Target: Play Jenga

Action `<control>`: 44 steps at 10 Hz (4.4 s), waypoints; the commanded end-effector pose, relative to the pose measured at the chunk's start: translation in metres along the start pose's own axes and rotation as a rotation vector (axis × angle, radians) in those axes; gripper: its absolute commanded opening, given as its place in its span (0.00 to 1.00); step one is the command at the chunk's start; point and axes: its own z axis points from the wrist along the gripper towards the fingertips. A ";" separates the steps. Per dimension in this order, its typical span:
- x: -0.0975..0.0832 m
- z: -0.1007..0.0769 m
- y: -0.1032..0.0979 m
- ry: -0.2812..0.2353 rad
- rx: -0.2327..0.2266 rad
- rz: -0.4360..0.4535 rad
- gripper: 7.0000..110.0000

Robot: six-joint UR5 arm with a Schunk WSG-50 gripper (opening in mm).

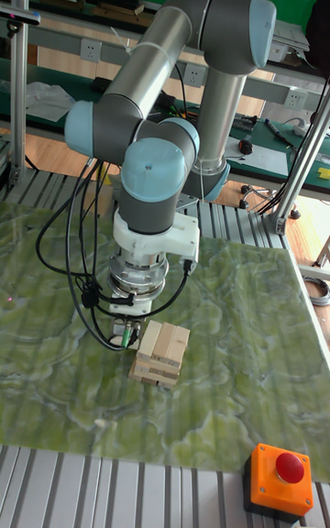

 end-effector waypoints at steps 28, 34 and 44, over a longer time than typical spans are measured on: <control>-0.010 0.019 -0.005 -0.059 0.040 -0.004 0.36; -0.011 0.019 -0.003 -0.062 0.031 0.003 0.15; -0.006 0.020 -0.003 -0.044 0.032 0.018 0.00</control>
